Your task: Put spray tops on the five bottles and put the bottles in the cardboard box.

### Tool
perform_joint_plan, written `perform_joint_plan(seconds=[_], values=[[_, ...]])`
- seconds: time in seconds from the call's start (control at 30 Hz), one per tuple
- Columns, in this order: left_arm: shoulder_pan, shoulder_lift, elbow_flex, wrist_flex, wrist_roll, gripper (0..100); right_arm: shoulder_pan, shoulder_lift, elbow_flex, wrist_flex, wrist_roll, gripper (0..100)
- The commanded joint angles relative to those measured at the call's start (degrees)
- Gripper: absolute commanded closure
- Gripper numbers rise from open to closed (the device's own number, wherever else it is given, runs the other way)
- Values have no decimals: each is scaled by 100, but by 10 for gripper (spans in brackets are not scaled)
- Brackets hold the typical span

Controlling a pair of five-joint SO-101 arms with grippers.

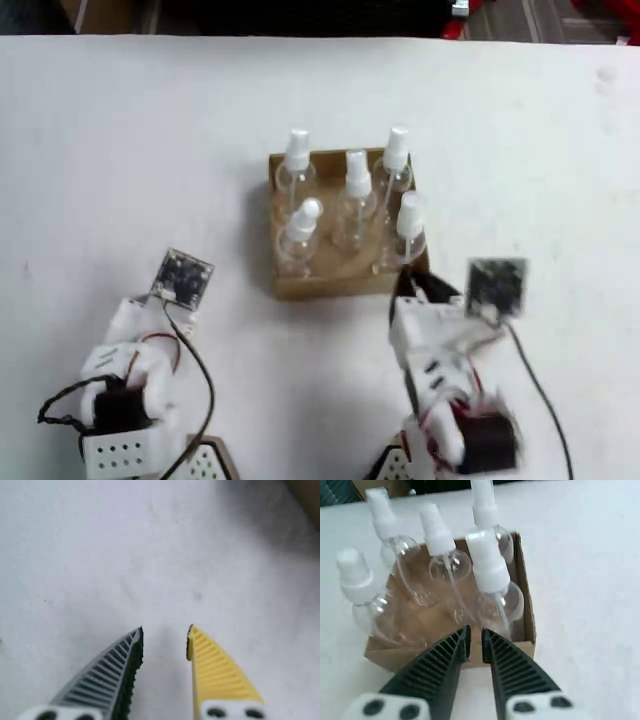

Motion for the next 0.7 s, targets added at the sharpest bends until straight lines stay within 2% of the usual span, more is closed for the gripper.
perform_joint_plan(seconds=[0.0,0.1,0.3,0.37,0.53,0.6,0.67], values=[[-31,-31,9,-475,-18,860,84,-22,1697,-1112,-62,981],[-31,-31,9,-668,-9,860,497,4,2391,-1710,-62,981],[-13,-31,9,-730,44,860,1587,4,2374,-1622,-62,981],[-13,-31,9,-730,466,849,1552,4,2374,-1297,-62,981],[-31,-31,9,-686,2286,727,1033,4,2374,-831,-53,981],[-13,-31,9,-519,2673,701,919,4,2374,-690,70,981],[-13,-31,9,-369,2664,693,936,4,2374,-655,378,982]])
